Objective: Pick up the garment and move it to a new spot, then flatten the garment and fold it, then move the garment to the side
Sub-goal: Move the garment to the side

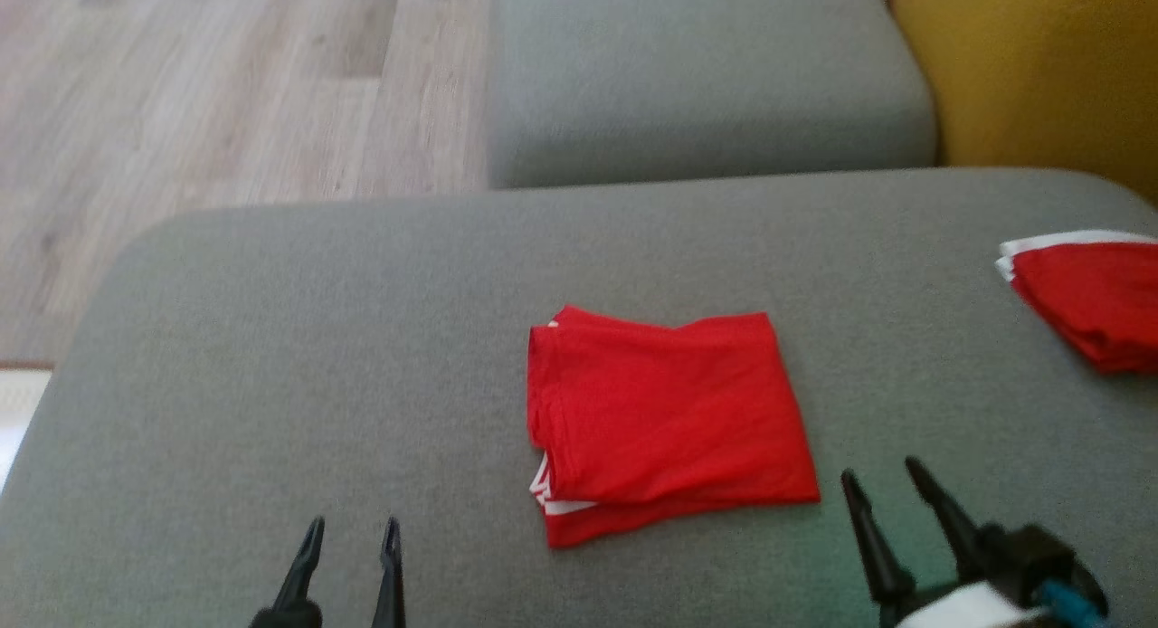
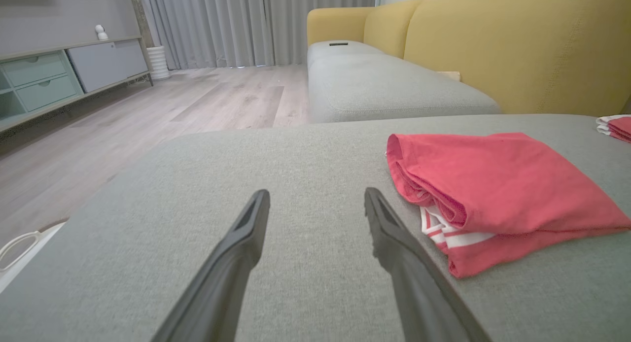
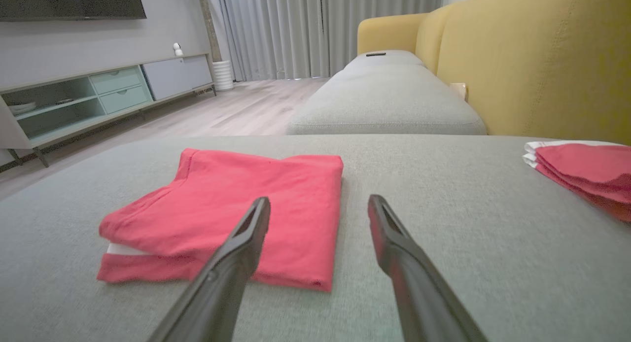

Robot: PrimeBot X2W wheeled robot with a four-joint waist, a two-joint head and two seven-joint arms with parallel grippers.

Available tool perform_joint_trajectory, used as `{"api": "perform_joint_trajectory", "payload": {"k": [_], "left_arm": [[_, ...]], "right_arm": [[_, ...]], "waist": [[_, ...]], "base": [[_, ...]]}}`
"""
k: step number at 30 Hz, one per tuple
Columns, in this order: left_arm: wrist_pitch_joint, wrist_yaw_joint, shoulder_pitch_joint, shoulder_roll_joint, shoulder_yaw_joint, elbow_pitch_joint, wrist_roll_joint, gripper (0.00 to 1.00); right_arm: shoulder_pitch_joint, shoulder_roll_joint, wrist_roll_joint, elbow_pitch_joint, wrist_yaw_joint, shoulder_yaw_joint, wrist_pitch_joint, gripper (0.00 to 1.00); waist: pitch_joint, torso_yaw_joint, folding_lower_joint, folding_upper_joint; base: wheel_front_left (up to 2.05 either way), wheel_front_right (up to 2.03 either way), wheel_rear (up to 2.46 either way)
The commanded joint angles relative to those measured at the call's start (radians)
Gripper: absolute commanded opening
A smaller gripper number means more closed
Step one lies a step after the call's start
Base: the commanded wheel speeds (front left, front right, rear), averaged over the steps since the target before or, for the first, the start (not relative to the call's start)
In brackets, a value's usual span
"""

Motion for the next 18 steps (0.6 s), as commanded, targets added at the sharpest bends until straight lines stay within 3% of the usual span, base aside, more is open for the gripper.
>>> {"api": "perform_joint_trajectory", "payload": {"k": [1,8,15,18], "left_arm": [[-0.012,-0.003,-0.068,-0.012,0.025,-0.041,0.012,1.0],[-0.012,-0.018,-0.121,-0.012,-0.001,-0.045,0.019,1.0],[-0.012,-0.015,-0.178,-0.013,-0.053,-0.034,0.022,1.0],[-0.012,-0.007,-0.197,-0.013,-0.072,-0.03,0.019,1.0]], "right_arm": [[-0.07,-0.027,0.012,-0.025,0.007,0.014,-0.014,1.0],[-0.206,-0.102,0.185,0.102,0.007,0.073,-0.011,1.0],[-0.39,-0.225,0.499,0.214,0.007,0.259,0.148,1.0],[-0.437,-0.256,0.574,0.246,0.007,0.306,0.182,1.0]], "waist": [[0.034,0.017,0.0,0.0],[0.099,0.049,0.0,0.0],[0.17,0.079,0.0,0.0],[0.197,0.088,0.0,0.0]], "base": [[0.0,0.0,0.0],[0.0,0.0,0.0],[0.0,0.0,0.0],[0.0,0.0,0.0]]}}
